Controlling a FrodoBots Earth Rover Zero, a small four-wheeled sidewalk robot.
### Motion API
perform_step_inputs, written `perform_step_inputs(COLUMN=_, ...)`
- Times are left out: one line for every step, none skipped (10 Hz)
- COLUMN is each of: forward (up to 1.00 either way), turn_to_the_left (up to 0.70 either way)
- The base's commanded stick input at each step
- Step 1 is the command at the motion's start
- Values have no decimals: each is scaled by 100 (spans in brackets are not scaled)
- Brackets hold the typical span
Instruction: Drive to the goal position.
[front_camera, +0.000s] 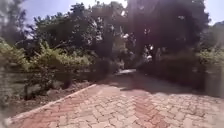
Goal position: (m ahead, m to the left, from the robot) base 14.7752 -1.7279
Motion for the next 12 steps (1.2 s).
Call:
perform_step_inputs(forward=70, turn_to_the_left=0)
perform_step_inputs(forward=70, turn_to_the_left=0)
perform_step_inputs(forward=70, turn_to_the_left=0)
perform_step_inputs(forward=70, turn_to_the_left=0)
perform_step_inputs(forward=70, turn_to_the_left=0)
perform_step_inputs(forward=70, turn_to_the_left=0)
perform_step_inputs(forward=70, turn_to_the_left=0)
perform_step_inputs(forward=70, turn_to_the_left=0)
perform_step_inputs(forward=70, turn_to_the_left=0)
perform_step_inputs(forward=70, turn_to_the_left=0)
perform_step_inputs(forward=70, turn_to_the_left=0)
perform_step_inputs(forward=70, turn_to_the_left=0)
